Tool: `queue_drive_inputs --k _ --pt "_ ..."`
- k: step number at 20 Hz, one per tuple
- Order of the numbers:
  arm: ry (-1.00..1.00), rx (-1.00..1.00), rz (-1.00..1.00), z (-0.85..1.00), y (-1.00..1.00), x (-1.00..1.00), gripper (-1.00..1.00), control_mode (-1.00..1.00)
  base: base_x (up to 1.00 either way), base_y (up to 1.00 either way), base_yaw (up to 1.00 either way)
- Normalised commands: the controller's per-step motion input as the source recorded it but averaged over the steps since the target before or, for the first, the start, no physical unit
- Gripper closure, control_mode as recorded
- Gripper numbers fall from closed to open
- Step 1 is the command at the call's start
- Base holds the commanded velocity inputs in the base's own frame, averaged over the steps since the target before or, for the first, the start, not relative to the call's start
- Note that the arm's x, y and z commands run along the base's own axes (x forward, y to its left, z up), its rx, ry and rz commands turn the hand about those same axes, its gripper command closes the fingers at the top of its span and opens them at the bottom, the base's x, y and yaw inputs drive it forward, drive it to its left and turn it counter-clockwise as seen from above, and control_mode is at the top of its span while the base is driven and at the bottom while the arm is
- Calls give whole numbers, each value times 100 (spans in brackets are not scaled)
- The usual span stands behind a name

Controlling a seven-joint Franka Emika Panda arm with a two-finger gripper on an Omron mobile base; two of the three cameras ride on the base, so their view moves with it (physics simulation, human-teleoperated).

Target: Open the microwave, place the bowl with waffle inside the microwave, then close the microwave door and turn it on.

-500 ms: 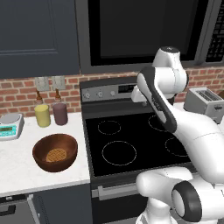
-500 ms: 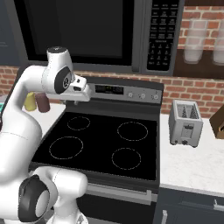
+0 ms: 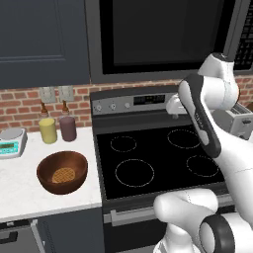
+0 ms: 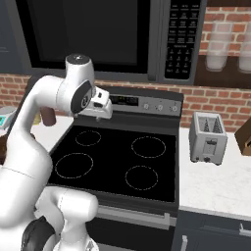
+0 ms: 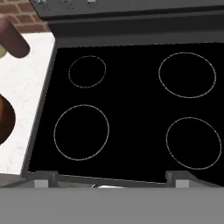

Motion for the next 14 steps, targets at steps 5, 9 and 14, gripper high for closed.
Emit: queue_drive_inputs --k 5,9,14 --pt "-12 1 -7 19 -71 -30 -100 -100 0 0 0" --pt "0 -6 -17 8 -86 -3 -100 -100 0 0 0" --pt "3 -9 -17 22 -68 0 -100 -100 0 0 0"
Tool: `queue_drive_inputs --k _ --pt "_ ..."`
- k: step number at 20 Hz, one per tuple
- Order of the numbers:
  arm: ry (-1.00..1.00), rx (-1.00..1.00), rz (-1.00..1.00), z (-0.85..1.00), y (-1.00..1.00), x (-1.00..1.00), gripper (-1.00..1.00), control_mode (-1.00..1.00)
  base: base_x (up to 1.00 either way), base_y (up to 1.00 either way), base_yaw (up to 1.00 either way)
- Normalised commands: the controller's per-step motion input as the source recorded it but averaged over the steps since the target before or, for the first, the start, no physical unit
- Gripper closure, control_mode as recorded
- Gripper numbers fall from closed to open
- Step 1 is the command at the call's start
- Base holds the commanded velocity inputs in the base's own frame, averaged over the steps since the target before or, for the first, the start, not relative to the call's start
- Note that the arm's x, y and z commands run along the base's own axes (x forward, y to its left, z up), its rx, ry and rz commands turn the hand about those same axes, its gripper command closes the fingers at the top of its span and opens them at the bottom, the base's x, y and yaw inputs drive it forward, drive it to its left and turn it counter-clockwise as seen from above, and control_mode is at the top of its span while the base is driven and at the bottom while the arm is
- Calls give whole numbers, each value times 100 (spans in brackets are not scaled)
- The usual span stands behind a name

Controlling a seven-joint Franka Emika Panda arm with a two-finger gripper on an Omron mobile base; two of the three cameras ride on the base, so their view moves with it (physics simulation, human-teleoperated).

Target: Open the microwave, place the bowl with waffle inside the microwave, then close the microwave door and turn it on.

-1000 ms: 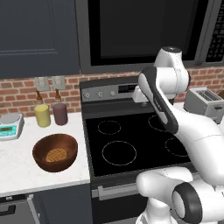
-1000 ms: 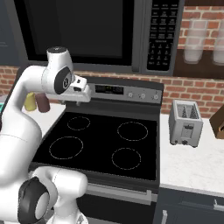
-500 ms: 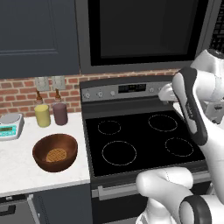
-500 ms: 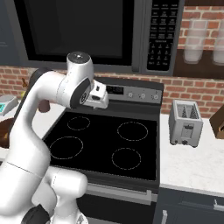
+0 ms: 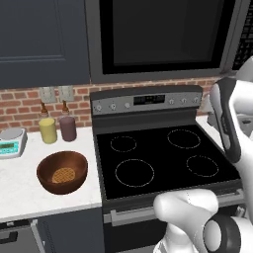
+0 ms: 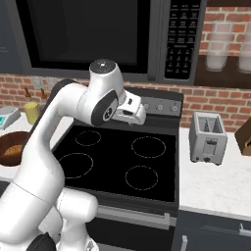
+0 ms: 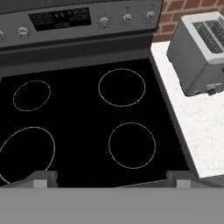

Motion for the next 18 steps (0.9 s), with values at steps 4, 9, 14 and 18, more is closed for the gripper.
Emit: queue_drive_inputs --k 4,9,14,18 --pt "-1 -3 -15 48 -41 12 -100 -100 0 0 0" --pt "-15 0 -10 54 -22 23 -100 -100 0 0 0" --pt "-27 0 -7 52 -10 32 -100 -100 0 0 0" --pt "-21 0 -3 31 -24 36 -100 -100 0 0 0"
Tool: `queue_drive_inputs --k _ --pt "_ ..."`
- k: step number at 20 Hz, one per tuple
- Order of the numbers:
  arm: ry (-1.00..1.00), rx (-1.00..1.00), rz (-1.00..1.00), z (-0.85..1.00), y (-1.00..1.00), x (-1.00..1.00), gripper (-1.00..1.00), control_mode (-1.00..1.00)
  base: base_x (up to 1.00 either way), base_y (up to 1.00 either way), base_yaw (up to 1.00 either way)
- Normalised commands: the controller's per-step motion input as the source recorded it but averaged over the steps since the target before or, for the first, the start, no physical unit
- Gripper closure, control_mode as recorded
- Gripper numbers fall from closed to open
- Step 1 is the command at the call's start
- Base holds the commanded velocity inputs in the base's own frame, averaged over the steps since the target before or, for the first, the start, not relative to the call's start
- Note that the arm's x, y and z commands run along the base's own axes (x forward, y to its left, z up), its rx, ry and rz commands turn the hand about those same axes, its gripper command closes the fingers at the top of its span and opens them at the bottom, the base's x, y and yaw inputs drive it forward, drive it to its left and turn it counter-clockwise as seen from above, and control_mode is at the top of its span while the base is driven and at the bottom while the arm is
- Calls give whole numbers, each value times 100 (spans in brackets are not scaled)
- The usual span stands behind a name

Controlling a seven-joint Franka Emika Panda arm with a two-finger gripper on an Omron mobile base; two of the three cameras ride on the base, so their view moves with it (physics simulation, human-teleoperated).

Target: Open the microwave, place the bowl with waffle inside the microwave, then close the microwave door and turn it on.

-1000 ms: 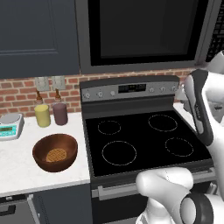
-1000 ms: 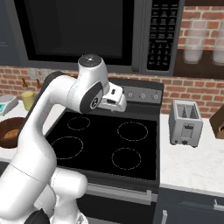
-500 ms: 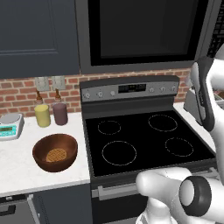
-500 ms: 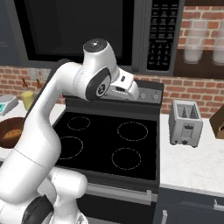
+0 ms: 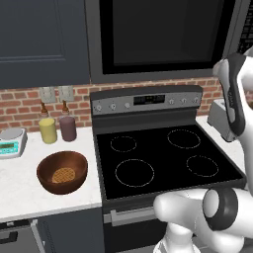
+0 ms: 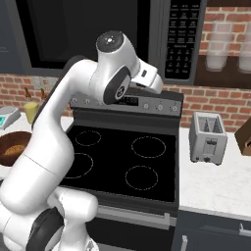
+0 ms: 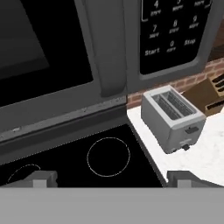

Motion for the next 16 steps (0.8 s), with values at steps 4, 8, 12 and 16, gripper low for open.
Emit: queue_drive_inputs --k 4,8,12,16 --pt "-14 0 -7 16 -24 44 -100 -100 0 0 0" --pt "-6 0 -8 21 -22 40 -100 -100 0 0 0" --pt "-4 0 -5 30 -26 29 -100 -100 0 0 0" --pt "-4 0 -2 28 -23 22 -100 -100 0 0 0"
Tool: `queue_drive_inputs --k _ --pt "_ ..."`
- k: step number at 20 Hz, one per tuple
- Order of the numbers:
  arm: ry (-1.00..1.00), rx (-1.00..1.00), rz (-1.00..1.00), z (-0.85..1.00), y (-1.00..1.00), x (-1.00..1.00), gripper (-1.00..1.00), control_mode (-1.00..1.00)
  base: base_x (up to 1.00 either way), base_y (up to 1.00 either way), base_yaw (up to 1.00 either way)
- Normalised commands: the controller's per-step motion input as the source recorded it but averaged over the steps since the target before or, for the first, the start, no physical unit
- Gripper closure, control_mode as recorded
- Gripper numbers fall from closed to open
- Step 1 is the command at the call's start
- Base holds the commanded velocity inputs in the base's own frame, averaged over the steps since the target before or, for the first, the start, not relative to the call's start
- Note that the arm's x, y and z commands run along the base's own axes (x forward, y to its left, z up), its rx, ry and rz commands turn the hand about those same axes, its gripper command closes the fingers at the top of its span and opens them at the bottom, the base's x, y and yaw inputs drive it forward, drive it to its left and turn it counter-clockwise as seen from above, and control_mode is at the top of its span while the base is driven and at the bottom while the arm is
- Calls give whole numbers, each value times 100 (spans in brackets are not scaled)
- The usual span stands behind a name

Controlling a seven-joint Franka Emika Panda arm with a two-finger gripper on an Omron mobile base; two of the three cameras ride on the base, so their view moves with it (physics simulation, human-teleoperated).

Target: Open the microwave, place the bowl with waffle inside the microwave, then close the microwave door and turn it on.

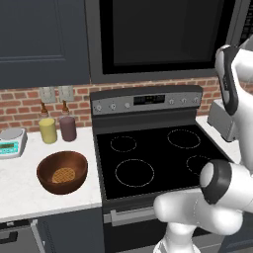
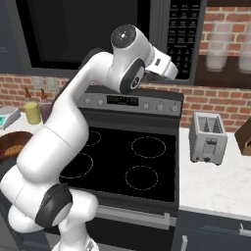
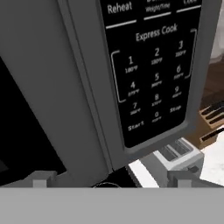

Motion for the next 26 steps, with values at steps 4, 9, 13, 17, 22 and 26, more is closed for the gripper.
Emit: queue_drive_inputs --k 4,9,13,17,22,26 --pt "-7 0 0 14 -2 39 -100 -100 0 0 0" --pt "-5 3 5 0 0 45 -100 -100 0 0 0" --pt "-12 4 7 0 0 32 -100 -100 0 0 0" --pt "-22 3 16 -18 7 54 -100 -100 0 0 0" --pt "-17 1 18 -37 36 91 -100 -100 0 0 0" --pt "-4 0 15 -35 66 100 100 -100 0 0 0"
